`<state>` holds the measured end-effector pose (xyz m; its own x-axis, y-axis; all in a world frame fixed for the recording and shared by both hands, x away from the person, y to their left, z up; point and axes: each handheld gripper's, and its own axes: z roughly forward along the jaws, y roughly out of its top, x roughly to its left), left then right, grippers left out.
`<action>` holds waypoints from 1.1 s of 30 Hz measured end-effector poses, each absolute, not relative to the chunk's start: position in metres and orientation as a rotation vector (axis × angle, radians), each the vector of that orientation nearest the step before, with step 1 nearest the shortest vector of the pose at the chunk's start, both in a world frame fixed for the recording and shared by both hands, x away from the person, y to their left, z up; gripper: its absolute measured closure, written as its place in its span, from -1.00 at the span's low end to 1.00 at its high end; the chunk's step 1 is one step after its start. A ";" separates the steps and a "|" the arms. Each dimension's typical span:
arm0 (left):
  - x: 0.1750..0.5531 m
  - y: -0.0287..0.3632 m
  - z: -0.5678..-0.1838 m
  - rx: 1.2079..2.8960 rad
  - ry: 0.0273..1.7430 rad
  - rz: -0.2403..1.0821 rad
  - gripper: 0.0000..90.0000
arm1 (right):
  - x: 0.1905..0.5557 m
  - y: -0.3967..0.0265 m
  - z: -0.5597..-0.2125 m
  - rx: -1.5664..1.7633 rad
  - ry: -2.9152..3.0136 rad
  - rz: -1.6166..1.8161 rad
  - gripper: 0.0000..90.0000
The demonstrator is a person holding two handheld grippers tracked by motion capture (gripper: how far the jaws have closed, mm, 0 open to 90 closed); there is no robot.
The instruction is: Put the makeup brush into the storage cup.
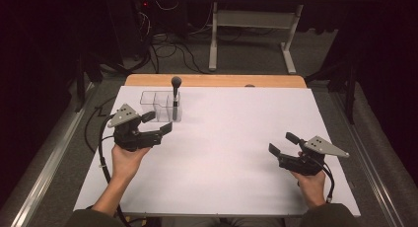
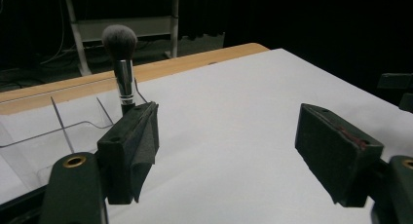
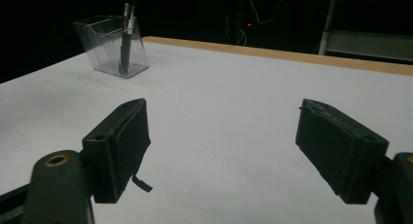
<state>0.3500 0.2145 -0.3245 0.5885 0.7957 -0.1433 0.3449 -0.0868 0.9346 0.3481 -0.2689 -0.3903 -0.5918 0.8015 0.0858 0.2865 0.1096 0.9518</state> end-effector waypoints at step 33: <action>0.348 0.212 -0.348 1.672 0.988 0.484 -0.48 | 0.348 -0.269 -0.390 1.056 1.939 1.495 -0.52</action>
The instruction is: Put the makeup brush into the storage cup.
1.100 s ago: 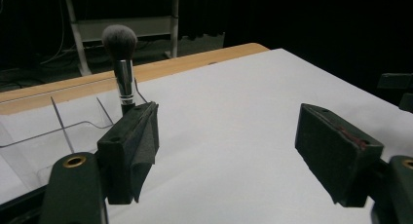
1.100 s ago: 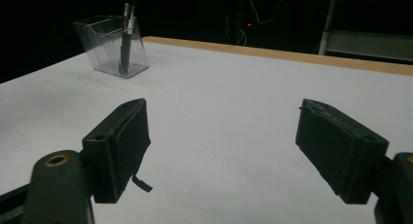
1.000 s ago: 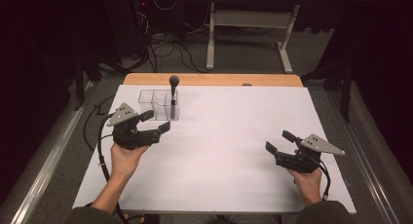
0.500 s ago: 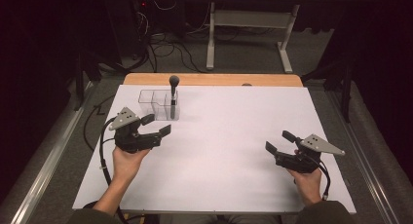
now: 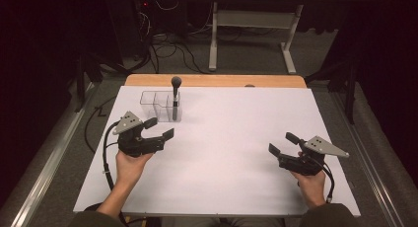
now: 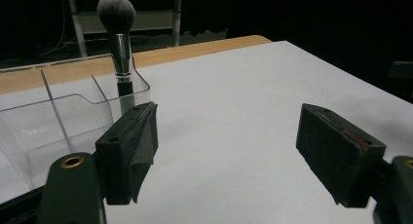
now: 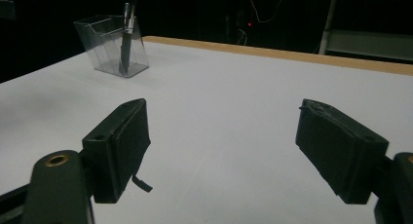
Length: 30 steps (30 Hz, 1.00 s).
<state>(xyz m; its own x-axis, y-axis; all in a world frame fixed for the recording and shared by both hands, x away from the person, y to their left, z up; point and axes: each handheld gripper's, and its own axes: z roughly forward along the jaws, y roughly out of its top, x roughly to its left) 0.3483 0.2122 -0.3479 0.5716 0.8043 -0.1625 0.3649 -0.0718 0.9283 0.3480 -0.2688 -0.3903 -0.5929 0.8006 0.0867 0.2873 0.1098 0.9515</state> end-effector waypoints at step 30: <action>0.349 0.207 -0.374 1.675 1.011 0.493 -0.47 | 0.348 -0.269 -0.390 1.058 1.947 1.495 -0.52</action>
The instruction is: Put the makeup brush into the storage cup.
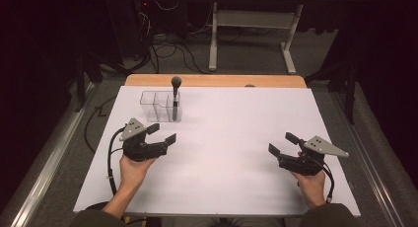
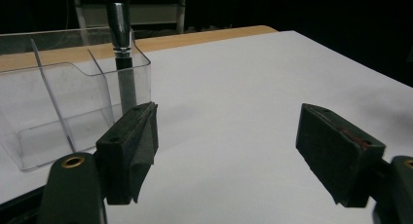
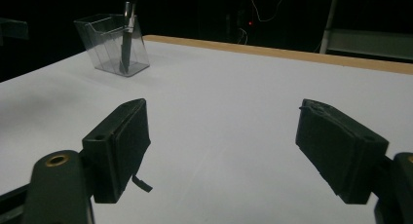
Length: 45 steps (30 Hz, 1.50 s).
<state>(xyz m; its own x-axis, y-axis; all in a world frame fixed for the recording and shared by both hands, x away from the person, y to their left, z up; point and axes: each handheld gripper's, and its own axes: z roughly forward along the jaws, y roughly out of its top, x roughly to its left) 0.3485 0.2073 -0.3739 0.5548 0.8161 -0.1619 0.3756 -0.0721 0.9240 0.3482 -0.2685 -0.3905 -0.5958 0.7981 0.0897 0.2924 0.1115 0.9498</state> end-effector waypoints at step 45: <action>0.350 0.203 -0.397 1.666 1.059 0.516 -0.50 | 0.348 -0.270 -0.391 1.062 1.952 1.489 -0.52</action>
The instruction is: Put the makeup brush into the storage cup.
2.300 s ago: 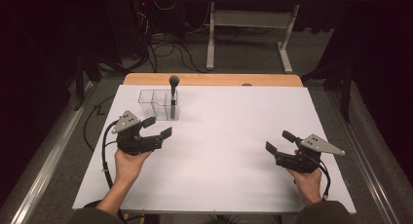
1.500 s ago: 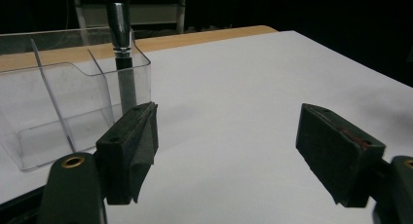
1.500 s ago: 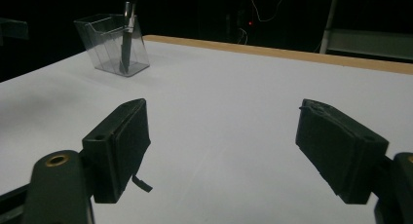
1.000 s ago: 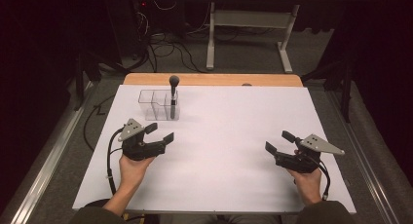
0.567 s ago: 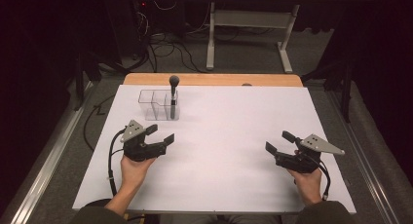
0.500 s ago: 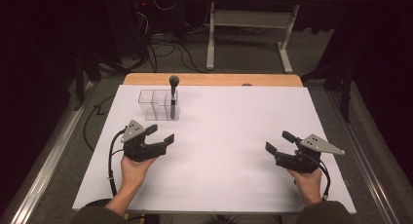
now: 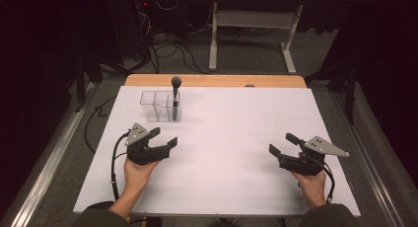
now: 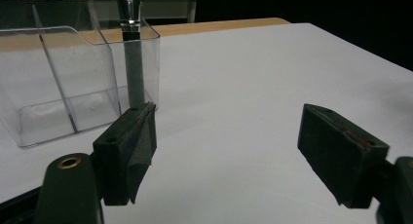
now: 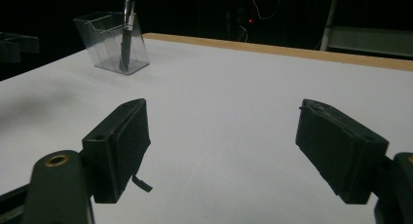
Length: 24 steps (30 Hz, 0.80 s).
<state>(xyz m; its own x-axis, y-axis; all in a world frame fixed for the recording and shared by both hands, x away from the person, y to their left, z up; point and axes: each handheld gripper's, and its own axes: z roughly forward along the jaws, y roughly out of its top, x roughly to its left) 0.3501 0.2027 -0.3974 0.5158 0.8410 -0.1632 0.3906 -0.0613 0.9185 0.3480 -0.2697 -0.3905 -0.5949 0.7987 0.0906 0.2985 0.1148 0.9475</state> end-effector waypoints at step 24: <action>0.352 0.200 -0.400 1.674 1.049 0.457 -0.49 | 0.348 -0.270 -0.391 1.076 1.969 1.491 -0.52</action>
